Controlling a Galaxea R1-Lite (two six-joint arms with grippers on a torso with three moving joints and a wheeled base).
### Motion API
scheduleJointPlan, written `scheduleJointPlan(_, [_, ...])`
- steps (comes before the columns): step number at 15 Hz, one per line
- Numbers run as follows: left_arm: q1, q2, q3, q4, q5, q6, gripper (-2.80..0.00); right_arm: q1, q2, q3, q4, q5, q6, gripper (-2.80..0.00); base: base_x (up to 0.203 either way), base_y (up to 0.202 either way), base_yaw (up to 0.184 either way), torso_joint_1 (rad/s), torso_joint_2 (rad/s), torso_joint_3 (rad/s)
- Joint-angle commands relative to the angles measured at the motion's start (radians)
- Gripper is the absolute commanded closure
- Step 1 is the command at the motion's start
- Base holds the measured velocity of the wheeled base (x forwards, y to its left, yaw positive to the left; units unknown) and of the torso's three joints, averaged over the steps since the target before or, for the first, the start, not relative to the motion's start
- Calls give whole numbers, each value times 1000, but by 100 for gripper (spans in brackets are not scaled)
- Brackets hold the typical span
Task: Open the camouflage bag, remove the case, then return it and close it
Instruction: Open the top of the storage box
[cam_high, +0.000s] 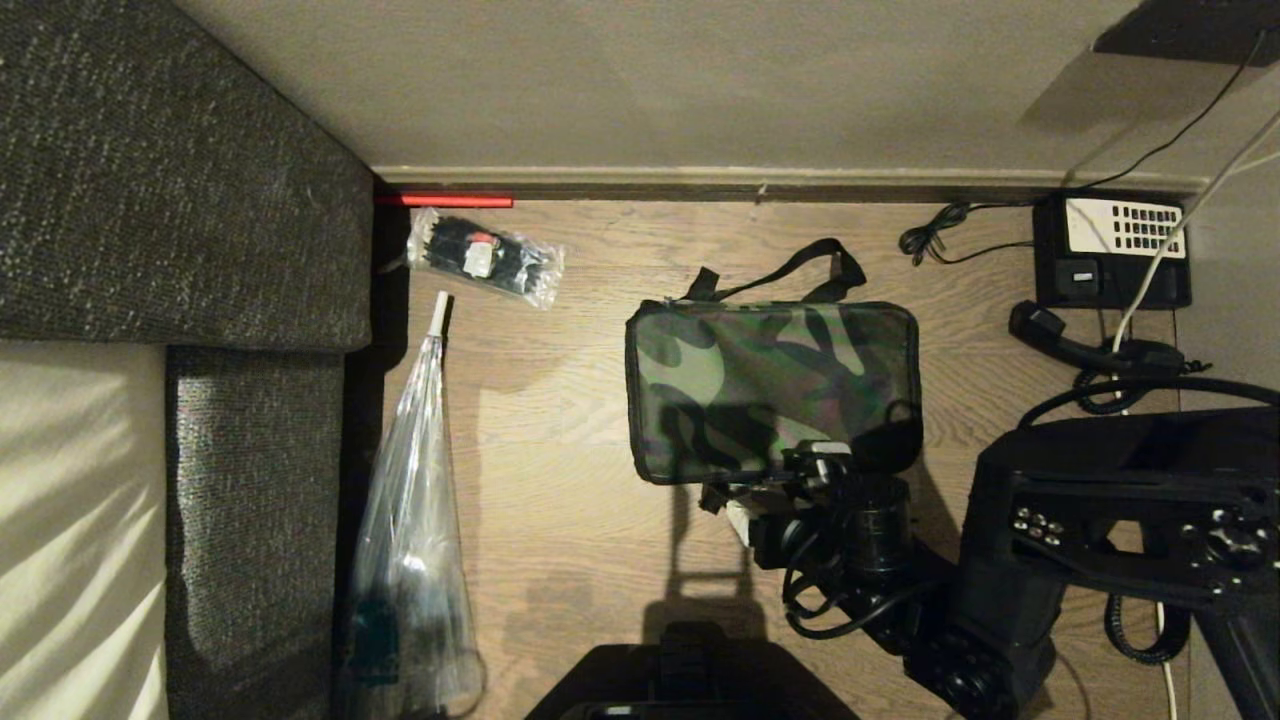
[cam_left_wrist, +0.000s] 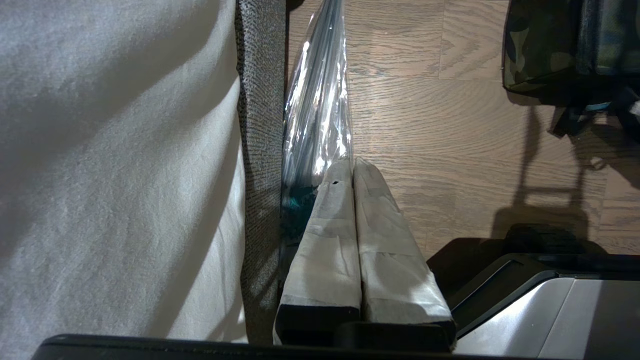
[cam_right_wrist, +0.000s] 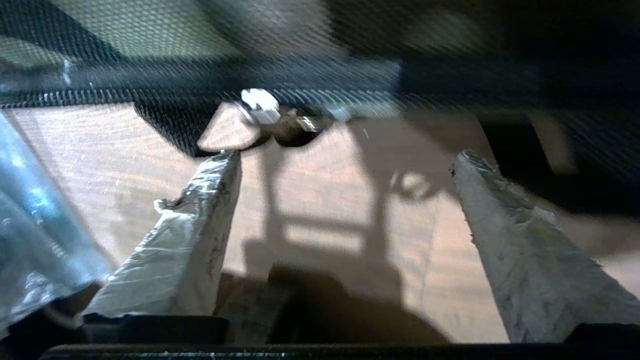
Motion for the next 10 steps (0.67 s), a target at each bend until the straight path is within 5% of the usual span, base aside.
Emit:
scheduleJointPlan(1, [0,0,0,0,0,0,0,0,75,-44,-65,-4,-12,-280,0,0,0,0,0,0])
scheduleJointPlan(10, [0,0,0,0,2,2,0,-49,122,-82,-176,-69,-104,-280,0,0,0,0,0,0])
